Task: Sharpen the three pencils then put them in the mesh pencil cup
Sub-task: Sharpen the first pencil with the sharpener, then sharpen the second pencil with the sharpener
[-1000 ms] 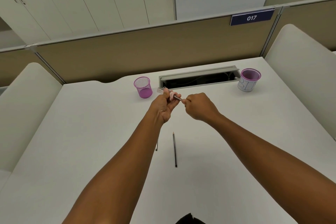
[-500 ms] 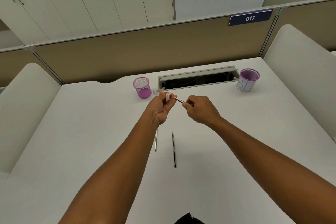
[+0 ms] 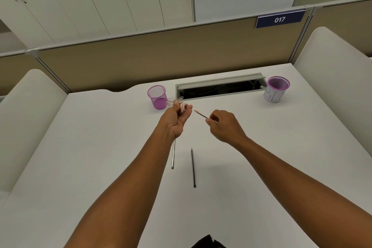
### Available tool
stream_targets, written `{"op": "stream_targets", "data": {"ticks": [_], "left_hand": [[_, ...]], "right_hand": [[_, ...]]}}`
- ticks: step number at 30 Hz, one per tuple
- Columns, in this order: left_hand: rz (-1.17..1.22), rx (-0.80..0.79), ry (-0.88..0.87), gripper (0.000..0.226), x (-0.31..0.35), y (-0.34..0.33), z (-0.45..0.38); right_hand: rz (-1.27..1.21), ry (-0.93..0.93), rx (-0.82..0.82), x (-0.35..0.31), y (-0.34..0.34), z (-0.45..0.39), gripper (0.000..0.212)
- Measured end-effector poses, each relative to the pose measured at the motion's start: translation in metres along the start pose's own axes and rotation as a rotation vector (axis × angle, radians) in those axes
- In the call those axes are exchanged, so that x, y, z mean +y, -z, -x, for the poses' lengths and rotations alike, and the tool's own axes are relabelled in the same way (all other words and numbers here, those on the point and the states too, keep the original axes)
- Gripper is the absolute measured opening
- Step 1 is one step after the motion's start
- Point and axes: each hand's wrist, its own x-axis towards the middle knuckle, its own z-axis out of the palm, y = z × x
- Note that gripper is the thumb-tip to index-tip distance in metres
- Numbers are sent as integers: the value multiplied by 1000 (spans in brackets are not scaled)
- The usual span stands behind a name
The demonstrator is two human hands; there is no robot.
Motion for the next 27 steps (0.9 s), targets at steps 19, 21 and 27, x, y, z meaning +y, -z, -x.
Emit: {"op": "stream_targets", "data": {"ticks": [19,21,27], "left_hand": [[-33,111,137,24,-31,37,-52],[-38,117,159,24,-35,38,-57],[-27,119,217,21,-43,38,-71]], "right_hand": [[43,-381,-74,96,-64,-15,21],[56,-401,-86,102,-69,-19,22],[125,-412,-131,113,-80,-28,22]]}}
